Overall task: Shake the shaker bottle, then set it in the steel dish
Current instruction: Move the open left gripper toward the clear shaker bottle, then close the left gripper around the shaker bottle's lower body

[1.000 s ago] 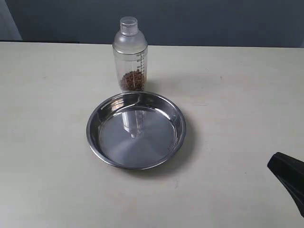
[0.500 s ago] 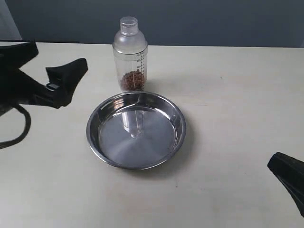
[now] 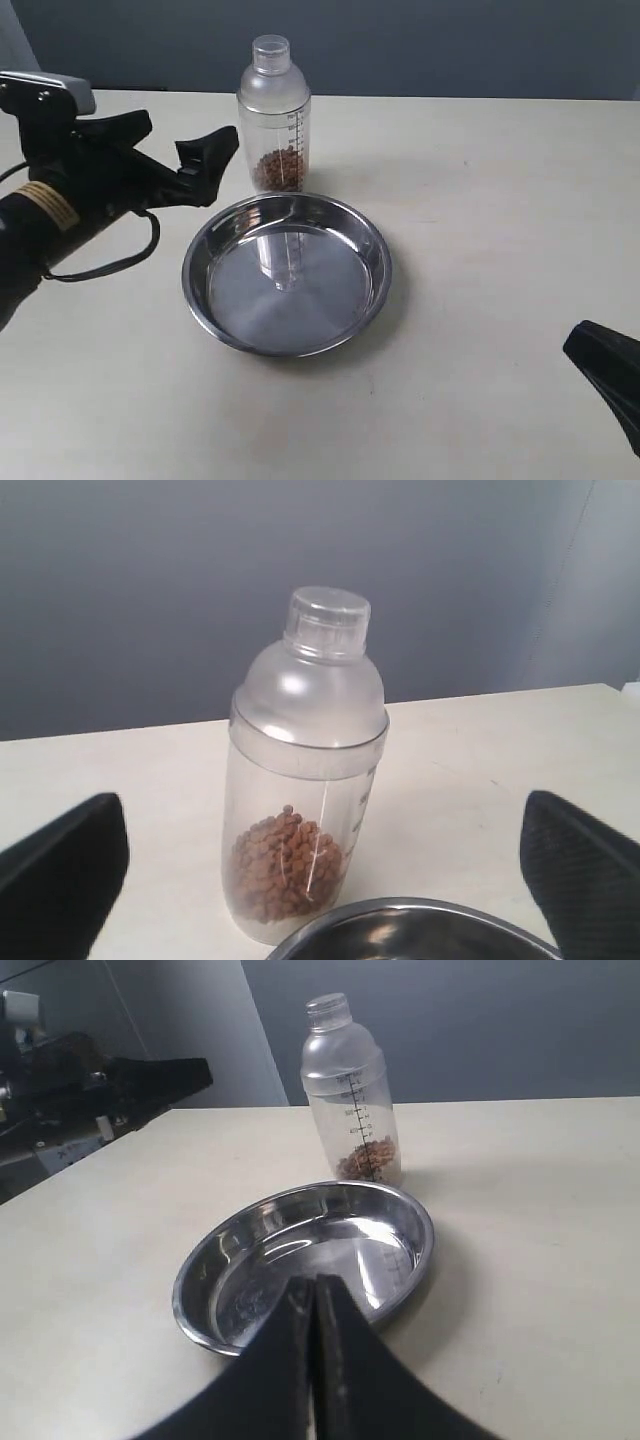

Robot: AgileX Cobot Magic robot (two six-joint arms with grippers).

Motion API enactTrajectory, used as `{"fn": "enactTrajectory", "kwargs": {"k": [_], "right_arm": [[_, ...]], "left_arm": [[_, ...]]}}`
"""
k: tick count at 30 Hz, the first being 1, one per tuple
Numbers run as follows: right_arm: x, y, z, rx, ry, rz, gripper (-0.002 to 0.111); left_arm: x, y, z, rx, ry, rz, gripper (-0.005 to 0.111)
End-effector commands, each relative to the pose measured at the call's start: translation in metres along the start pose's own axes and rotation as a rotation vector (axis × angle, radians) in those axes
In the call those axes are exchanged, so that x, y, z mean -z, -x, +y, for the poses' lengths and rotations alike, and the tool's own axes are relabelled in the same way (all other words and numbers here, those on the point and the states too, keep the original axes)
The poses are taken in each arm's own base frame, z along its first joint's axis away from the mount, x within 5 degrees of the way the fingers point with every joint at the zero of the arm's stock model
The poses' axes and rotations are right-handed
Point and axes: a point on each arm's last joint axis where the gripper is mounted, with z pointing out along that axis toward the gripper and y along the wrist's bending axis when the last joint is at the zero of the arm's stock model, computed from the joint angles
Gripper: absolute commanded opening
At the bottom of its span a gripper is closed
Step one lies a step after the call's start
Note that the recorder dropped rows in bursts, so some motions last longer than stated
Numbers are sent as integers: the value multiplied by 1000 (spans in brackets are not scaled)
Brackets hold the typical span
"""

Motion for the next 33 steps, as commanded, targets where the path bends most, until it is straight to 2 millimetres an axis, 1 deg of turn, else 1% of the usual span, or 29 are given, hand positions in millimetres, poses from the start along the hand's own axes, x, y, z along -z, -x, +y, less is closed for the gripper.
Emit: {"fn": "enactTrajectory", "kwargs": {"k": [1, 4, 11, 15, 18, 22, 26, 33], "right_arm": [[0, 0, -1, 1, -6, -9, -1], [0, 0, -1, 1, -6, -9, -1], [0, 0, -1, 1, -6, -9, -1], [0, 1, -2, 1, -20, -21, -1], [0, 3, -4, 1, -46, -44, -1], [0, 5, -6, 1, -63, -59, -1], [1, 6, -7, 1, -73, -68, -1], [1, 6, -7, 1, -76, -70, -1]], "left_arm": [[-16, -13, -1, 10, -28, 13, 105], [-25, -22, 1, 20, -32, 43, 105], [-55, -34, 3, 31, 2, 135, 105], [-69, -32, 3, 12, -9, 114, 105], [-77, -35, 4, 2, -15, 109, 105], [-90, -45, 7, 3, -13, 121, 105], [-98, -55, 9, 3, -12, 137, 105], [-115, -54, 10, -13, -20, 109, 105]]}}
